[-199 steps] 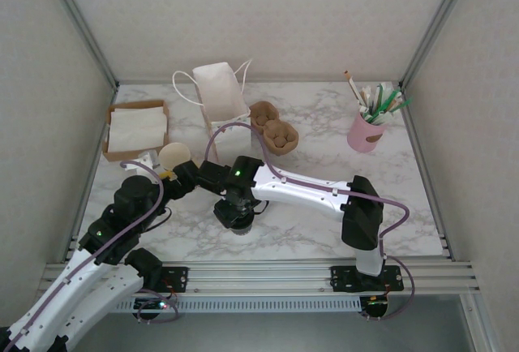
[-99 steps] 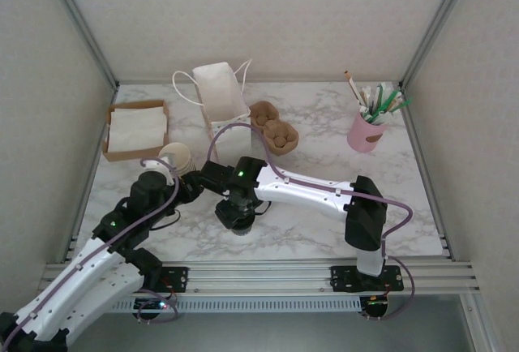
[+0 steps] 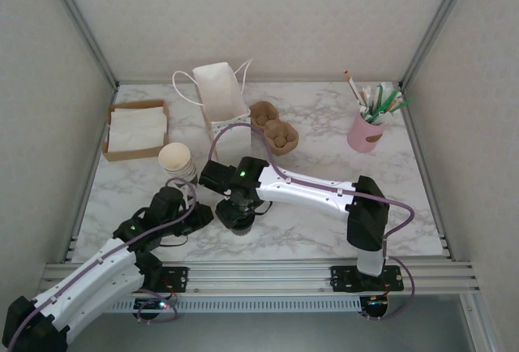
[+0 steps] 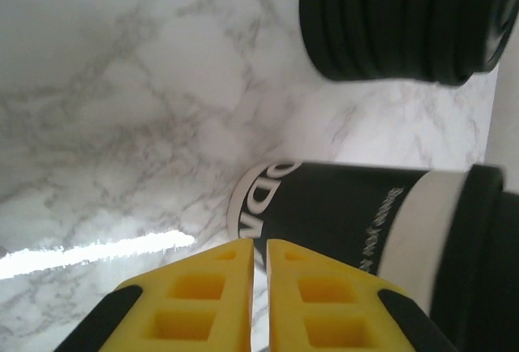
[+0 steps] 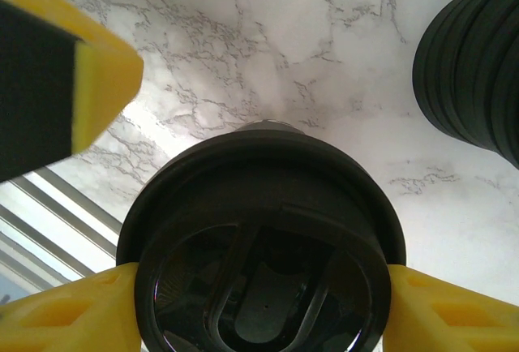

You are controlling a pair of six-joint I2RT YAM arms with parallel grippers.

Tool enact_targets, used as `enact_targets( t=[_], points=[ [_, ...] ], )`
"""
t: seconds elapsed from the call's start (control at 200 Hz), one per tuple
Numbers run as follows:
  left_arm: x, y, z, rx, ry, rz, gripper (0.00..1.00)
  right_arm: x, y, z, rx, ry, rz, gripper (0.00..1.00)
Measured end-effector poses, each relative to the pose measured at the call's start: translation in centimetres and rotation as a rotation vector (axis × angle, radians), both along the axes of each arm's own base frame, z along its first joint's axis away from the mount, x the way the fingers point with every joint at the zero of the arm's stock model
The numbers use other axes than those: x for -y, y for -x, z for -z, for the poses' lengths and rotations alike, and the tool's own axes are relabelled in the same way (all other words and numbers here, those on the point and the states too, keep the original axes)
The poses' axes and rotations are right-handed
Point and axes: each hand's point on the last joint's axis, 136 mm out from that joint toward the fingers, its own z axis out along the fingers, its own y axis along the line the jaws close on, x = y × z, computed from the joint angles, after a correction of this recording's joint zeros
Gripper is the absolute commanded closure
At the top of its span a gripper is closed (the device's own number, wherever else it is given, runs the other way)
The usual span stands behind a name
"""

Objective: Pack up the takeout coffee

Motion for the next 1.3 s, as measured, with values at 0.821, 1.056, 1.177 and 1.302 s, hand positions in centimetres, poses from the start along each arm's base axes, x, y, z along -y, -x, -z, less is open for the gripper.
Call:
enact_targets(
  t=[0.821,1.056,1.177,1.302],
  points=[
    [3.4,1.0,0.8,-0.058,0.233,0.091,0.84,0.0,-0.1,0.1,-0.001,-0.006,0.007,0.33],
    [3.4,1.0,0.8,-0.058,0.232,0.091,0.84,0.1,-0.1,0.1,-0.001,-0.006,0.007,0.33],
    [3.4,1.0,0.8,-0.058,0.232,0.091,0.84,0.1,-0.1,0.1,-0.002,-0.005,0.008,0.33],
    [3.4,1.0,0.8,-0.058,0.232,0.091,0.83,0.1,-0.1,0.2,-0.002,-0.004,0.008,0.33]
  ],
)
